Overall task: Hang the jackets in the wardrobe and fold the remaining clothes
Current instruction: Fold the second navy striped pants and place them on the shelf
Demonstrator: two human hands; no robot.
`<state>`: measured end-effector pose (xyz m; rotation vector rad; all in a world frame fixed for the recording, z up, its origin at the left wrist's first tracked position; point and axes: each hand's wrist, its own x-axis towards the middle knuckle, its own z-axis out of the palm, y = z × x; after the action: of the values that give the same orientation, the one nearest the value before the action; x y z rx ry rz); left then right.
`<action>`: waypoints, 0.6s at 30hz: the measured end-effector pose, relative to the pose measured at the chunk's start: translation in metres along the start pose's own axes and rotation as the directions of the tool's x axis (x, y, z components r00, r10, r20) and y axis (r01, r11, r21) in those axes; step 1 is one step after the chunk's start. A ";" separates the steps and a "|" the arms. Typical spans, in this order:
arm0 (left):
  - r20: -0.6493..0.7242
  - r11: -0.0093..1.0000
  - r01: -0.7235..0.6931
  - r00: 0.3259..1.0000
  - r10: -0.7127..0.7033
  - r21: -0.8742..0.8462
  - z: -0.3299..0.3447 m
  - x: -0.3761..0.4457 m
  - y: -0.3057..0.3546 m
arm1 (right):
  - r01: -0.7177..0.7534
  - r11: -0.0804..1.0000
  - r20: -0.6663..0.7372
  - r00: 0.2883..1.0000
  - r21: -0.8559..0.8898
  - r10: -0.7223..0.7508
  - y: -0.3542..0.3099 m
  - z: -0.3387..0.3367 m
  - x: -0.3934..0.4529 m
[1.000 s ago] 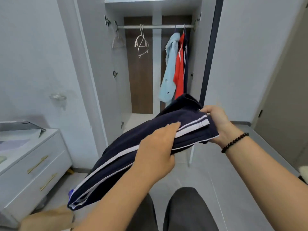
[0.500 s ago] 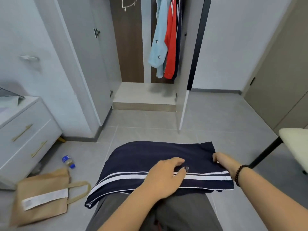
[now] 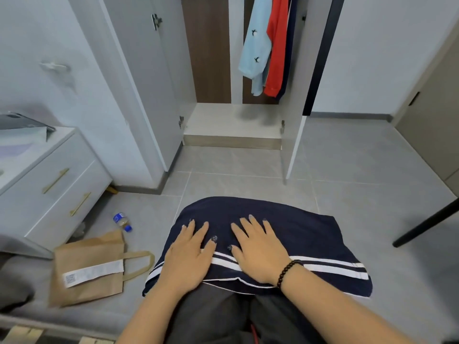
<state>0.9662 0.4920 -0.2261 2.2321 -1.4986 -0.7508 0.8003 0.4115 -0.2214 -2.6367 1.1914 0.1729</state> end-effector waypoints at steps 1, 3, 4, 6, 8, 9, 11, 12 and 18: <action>0.012 0.988 0.067 0.998 -0.066 -0.139 -0.005 0.007 -0.008 | -0.009 0.999 0.011 1.000 -0.046 0.010 -0.004 0.006 0.003; 0.084 0.920 0.200 0.980 -0.182 -0.337 -0.013 0.023 -0.023 | -0.037 0.999 0.007 0.999 -0.023 0.037 -0.005 0.010 0.009; 0.128 0.893 0.253 0.967 -0.221 -0.372 -0.014 0.031 -0.030 | -0.050 0.999 0.003 0.999 0.017 0.050 -0.005 0.010 0.012; 0.229 0.813 0.358 0.932 -0.281 -0.459 -0.015 0.045 -0.041 | -0.073 0.995 0.001 0.997 0.068 0.073 -0.005 0.010 0.017; 0.347 0.660 0.474 0.879 -0.326 -0.583 -0.015 0.053 -0.047 | -0.090 0.993 -0.006 0.996 0.073 0.091 -0.008 0.011 0.020; 0.383 0.598 0.518 0.855 -0.350 -0.611 -0.015 0.057 -0.050 | -0.098 0.992 -0.014 0.995 0.074 0.099 -0.010 0.012 0.020; 0.407 0.526 0.577 0.816 -0.411 -0.625 -0.014 0.065 -0.058 | -0.108 0.991 -0.030 0.993 0.076 0.111 -0.013 0.013 0.022; 0.410 0.497 0.603 0.794 -0.448 -0.624 -0.013 0.069 -0.063 | -0.111 0.991 -0.040 0.993 0.070 0.114 -0.013 0.013 0.022; 0.579 0.199 0.653 0.747 -0.326 -0.731 -0.016 0.062 -0.092 | -0.125 0.992 -0.067 0.990 -0.031 0.123 -0.009 0.010 0.022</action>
<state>1.0628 0.4693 -0.2786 1.6066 -0.0753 -1.6808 0.8214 0.4040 -0.2338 -2.6178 1.3869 0.1319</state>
